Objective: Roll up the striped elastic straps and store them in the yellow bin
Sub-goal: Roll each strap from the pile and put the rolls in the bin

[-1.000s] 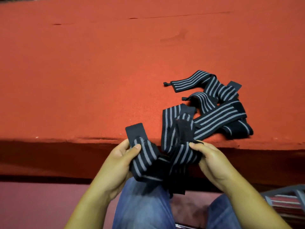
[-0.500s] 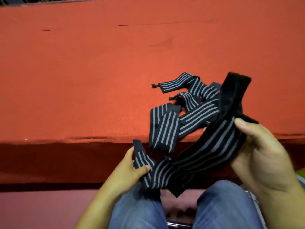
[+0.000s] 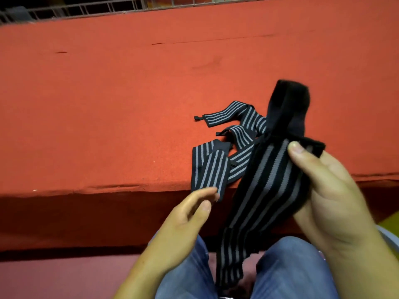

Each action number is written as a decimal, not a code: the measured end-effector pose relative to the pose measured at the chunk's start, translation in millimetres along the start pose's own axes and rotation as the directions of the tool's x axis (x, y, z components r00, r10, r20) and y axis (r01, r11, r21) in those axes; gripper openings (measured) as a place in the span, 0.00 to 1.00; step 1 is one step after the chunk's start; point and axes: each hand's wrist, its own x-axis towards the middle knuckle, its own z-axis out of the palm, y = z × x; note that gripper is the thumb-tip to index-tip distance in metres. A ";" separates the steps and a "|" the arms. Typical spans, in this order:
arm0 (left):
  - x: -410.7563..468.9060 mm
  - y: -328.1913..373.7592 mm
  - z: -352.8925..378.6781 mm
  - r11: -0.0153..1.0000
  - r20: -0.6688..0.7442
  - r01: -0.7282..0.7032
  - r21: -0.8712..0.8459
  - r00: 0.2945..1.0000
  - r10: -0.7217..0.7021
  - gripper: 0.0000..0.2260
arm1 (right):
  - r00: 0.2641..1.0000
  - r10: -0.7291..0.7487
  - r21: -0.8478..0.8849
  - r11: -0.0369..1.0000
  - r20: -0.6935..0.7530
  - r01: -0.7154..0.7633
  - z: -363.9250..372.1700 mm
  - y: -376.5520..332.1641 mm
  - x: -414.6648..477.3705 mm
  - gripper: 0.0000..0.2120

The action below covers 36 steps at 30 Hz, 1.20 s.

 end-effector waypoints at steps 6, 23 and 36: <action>9.5 53.8 17.3 0.952 -0.165 -0.272 -0.140 0.954 0.249 0.18 | 0.989 0.115 -0.128 0.986 0.097 -0.102 5.6 25.7 -6.2 0.16; 40.6 65.7 11.3 0.957 -0.248 -0.242 -0.161 0.948 0.198 0.04 | 0.942 0.254 -0.414 0.899 0.220 -0.146 -6.9 51.2 -6.8 0.10; 52.1 55.7 0.1 0.963 -0.270 -0.195 -0.184 0.953 0.141 0.11 | 0.859 0.408 -0.421 0.869 0.310 -0.261 -12.7 56.9 -0.5 0.12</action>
